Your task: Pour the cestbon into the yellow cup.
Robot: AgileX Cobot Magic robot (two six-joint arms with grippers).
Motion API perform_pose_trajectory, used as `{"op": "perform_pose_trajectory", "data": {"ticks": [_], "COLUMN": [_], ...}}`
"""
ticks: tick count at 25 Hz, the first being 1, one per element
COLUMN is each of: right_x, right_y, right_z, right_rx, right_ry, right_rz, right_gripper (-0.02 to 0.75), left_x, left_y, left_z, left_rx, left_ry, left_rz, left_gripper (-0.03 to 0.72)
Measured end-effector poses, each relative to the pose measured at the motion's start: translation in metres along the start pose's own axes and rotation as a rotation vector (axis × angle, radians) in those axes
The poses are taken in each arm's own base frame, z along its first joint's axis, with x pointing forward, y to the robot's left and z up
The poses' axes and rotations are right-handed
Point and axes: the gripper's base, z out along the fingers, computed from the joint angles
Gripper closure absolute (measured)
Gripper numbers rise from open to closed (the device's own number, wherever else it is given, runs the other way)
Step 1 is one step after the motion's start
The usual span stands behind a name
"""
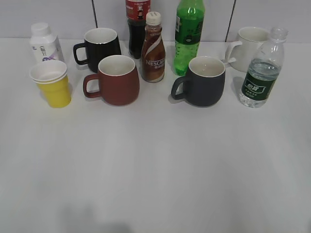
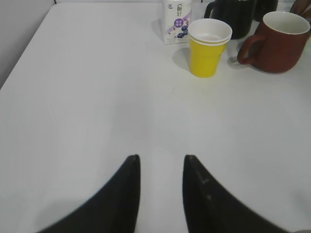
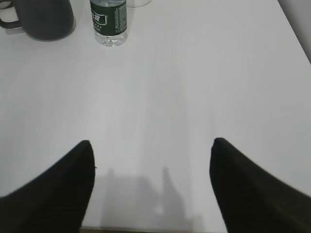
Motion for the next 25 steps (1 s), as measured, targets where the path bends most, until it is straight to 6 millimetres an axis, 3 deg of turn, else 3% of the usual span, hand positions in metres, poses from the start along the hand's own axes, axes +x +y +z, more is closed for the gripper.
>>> {"op": "perform_pose_trajectory", "data": {"ticks": [25], "right_x": [0.0000], "right_y": [0.0000], "right_z": [0.0000], "right_rx": [0.000], "right_ry": [0.000], "right_rz": [0.000], "right_gripper": [0.186], "left_x": [0.0000], "left_y": [0.0000], "left_z": [0.0000], "left_rx": [0.000], "left_ry": [0.000], "left_rz": [0.000], "left_gripper": [0.456]}}
